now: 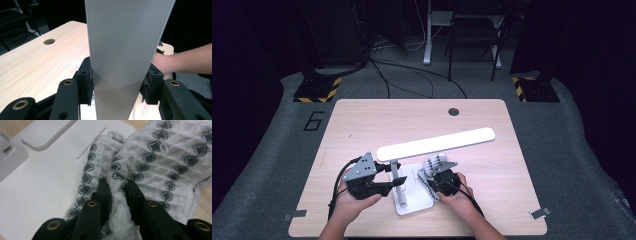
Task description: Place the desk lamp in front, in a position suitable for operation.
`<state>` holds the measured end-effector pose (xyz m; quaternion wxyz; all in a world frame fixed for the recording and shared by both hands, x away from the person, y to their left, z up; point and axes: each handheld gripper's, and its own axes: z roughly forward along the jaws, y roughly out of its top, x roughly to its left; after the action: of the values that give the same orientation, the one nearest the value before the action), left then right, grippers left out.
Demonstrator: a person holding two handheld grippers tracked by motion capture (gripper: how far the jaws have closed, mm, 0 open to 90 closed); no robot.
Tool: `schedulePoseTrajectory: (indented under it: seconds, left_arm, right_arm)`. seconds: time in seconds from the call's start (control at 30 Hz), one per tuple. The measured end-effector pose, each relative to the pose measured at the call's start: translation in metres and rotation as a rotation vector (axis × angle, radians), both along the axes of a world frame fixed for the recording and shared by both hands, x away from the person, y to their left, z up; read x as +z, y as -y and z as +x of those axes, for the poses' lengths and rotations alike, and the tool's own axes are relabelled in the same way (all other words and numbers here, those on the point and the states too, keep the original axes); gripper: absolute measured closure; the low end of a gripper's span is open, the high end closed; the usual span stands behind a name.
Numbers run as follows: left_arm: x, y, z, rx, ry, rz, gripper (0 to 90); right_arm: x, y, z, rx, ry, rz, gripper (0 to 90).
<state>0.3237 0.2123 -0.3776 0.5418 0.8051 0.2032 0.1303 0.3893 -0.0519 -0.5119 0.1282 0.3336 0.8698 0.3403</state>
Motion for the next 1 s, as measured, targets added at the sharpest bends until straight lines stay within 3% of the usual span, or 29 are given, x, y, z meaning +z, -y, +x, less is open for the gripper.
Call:
schedulePoseTrajectory:
  seconds: [0.27,0.5,0.63,0.73,0.9,1.0]
  left_arm:
    - [0.0,0.0,0.0,0.003,0.002,0.003,52.8]
    - [0.001,0.0,0.0,0.008,0.002,0.007,52.8]
    - [-0.001,-0.005,0.005,0.016,-0.001,-0.014,52.9]
    - [-0.001,-0.006,0.006,0.036,0.004,-0.013,52.9]
    - [-0.001,-0.004,0.007,0.045,0.014,-0.001,52.9]
    - [-0.001,-0.004,0.008,0.065,0.02,-0.002,52.9]
  right_arm:
    - [0.002,0.01,-0.031,0.08,0.035,-0.055,76.7]
    - [0.005,0.019,-0.046,0.14,-0.003,-0.07,76.6]
    - [0.005,0.026,-0.05,0.148,-0.004,-0.045,75.9]
    - [0.005,0.034,-0.051,0.104,-0.004,0.037,75.9]
    - [0.007,0.034,-0.061,0.117,0.036,0.031,76.0]
    - [0.011,0.033,-0.066,0.138,0.039,0.066,75.8]
